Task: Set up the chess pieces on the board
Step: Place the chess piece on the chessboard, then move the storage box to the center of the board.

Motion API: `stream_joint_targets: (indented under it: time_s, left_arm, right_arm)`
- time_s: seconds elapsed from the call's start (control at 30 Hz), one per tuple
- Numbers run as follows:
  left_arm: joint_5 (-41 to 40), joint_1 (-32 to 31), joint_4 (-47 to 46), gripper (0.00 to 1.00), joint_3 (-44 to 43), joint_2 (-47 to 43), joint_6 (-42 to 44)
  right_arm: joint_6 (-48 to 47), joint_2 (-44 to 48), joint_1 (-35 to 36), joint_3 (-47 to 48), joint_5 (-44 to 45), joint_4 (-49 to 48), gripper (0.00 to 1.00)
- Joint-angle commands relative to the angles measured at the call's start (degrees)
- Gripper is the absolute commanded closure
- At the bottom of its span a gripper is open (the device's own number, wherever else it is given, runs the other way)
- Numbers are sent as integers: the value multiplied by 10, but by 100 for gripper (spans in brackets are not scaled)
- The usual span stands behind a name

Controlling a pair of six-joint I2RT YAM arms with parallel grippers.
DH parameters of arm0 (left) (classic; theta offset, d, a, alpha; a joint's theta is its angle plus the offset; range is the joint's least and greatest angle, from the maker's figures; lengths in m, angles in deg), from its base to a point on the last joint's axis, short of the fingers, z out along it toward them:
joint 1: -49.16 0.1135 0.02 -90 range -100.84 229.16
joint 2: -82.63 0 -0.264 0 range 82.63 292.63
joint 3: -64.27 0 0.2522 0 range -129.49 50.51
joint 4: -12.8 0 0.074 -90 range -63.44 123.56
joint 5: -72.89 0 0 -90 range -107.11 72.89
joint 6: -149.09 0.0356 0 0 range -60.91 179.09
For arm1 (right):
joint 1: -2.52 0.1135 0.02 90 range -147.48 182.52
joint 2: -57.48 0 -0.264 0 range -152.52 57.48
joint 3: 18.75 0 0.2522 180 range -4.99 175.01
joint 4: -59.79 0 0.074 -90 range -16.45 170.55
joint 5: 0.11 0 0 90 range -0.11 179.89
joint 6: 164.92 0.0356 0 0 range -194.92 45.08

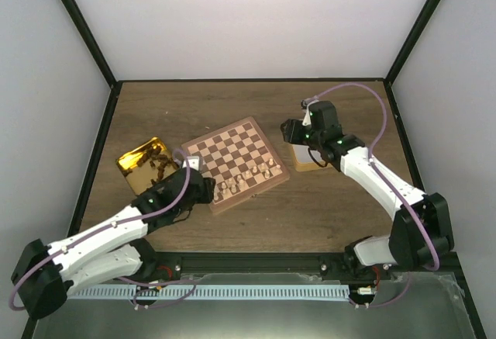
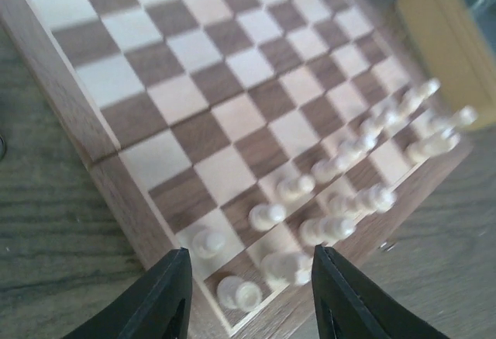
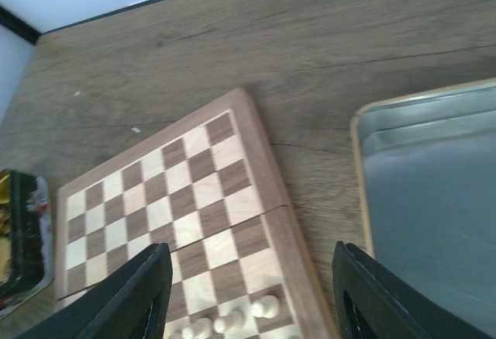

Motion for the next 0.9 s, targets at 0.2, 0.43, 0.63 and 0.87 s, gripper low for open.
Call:
stream_joint_targets:
  time_s: [0.2, 0.43, 0.63, 0.87]
  left_arm:
    - [-75, -1, 6, 50, -79, -91, 64]
    - [-87, 0, -25, 46, -74, -116, 83]
    - [-77, 0, -24, 45, -70, -111, 83]
    - [-76, 0, -35, 44, -65, -107, 86]
  right_arm:
    - [-1, 0, -36, 12, 177, 160, 37]
    - [3, -20, -63, 2, 151, 180, 36]
    - [-2, -88, -63, 19, 151, 190, 37]
    - [-53, -137, -57, 46, 73, 193, 40]
